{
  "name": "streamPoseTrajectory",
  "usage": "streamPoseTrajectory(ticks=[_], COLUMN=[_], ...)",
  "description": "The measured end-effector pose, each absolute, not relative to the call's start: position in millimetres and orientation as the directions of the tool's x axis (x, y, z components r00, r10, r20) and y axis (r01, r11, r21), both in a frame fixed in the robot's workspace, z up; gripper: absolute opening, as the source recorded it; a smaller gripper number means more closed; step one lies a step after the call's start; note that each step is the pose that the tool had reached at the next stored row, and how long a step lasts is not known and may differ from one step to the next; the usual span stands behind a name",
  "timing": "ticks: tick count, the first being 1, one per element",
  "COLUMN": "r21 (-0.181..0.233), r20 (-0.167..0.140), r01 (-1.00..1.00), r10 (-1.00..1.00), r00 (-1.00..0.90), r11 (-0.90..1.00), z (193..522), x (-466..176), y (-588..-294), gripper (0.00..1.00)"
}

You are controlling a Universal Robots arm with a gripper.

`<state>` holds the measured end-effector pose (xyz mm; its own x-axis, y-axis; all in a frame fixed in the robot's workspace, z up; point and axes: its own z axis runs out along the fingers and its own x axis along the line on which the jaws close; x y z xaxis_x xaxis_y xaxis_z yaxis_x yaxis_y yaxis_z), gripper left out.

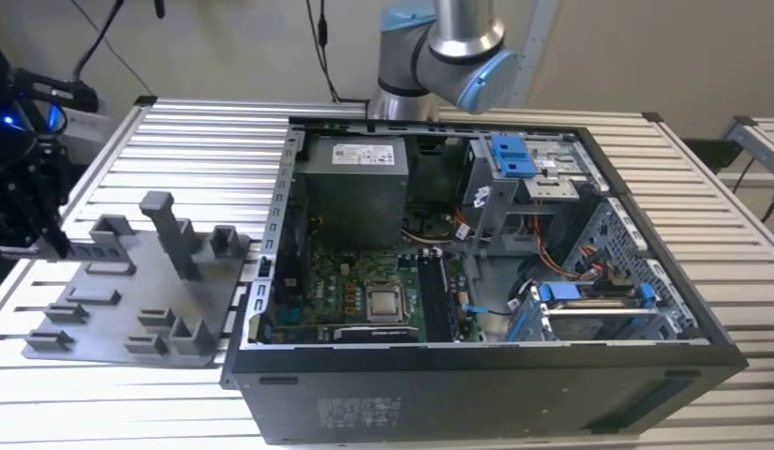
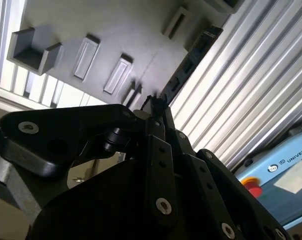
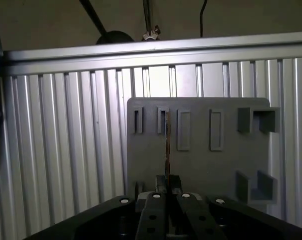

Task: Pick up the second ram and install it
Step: 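Pick up the second ram and move it above second insertion slot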

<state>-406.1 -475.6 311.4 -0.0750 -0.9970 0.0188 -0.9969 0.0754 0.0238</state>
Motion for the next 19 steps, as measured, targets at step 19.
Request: streamPoseTrajectory(ticks=[19], r21=[0.024], r20=[0.019], r01=[-0.997], r10=[-0.997], r00=[-0.075], r11=[0.075], z=[331], x=[-406], y=[-476], gripper=[0.14])
